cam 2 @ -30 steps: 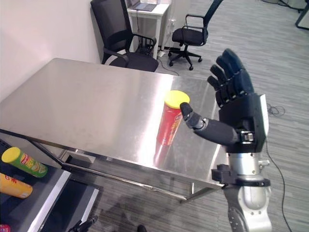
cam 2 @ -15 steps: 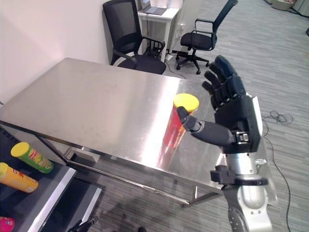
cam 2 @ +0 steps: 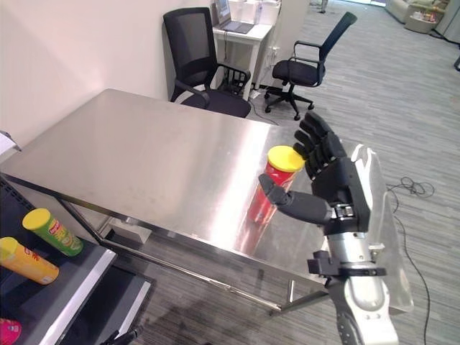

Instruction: Put the goods on the table back onto the shelves and tidy them up.

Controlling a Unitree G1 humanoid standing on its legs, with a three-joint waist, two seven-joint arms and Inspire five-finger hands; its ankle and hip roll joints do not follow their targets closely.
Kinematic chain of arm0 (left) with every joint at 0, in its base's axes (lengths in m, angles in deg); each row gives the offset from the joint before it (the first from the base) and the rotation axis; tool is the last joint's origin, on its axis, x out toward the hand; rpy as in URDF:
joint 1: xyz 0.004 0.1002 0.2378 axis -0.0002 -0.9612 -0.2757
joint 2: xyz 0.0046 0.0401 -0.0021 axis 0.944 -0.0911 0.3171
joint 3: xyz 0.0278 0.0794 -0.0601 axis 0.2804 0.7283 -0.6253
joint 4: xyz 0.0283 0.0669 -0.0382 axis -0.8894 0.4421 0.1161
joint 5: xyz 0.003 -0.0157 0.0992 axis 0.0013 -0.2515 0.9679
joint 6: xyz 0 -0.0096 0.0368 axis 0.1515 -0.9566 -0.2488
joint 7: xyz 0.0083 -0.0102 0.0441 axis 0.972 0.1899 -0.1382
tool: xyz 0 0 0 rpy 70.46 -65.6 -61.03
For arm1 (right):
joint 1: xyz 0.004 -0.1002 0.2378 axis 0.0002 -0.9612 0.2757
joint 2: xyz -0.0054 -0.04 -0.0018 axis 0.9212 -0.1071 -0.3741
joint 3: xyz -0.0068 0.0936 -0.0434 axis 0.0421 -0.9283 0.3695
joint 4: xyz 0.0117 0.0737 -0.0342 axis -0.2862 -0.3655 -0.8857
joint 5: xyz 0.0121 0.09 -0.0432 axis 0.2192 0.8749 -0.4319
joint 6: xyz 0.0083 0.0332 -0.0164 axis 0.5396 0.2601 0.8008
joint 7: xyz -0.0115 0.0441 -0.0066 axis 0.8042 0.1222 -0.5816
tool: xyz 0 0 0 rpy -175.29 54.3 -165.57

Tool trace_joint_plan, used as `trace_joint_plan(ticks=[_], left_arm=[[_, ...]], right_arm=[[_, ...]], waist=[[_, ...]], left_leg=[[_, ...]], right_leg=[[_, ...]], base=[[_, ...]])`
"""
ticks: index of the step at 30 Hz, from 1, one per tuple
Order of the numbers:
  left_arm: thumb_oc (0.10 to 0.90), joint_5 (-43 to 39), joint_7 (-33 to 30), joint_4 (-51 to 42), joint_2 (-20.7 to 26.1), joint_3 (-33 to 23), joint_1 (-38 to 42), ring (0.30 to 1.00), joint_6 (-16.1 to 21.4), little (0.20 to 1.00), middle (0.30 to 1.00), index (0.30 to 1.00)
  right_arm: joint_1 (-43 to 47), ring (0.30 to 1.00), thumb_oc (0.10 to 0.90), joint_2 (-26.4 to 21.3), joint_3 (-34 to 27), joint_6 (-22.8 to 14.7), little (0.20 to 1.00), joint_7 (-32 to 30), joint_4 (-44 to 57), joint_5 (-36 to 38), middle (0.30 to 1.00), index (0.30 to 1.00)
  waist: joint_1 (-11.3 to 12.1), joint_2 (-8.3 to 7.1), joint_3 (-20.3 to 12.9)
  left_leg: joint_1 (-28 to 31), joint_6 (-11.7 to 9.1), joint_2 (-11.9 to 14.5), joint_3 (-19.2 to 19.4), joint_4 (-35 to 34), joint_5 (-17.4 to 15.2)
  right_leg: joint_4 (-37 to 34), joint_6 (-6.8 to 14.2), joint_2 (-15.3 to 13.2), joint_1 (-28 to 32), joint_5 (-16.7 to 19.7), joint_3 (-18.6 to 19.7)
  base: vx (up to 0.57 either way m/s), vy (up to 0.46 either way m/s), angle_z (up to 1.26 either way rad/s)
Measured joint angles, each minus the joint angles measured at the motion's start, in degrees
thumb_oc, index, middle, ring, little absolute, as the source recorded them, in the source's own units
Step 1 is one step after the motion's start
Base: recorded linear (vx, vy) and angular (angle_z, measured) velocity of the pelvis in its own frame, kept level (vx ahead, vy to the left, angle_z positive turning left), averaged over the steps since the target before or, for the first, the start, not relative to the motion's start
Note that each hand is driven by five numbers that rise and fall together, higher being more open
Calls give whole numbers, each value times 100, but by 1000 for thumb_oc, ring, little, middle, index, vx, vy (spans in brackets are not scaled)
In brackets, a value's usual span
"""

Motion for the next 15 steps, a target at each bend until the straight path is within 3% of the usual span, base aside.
trace_joint_plan(ticks=[15], left_arm=[[800,100,1,0,-31,4,-94,900,-3,900,900,900]], right_arm=[[13,900,800,200,-6,0,900,-57,-14,-362,900,900]], waist=[[6,65,-56]], left_leg=[[2,1,0,-3,0,0]], right_leg=[[-1,3,0,4,-3,-2]], base=[[0,0,0]])
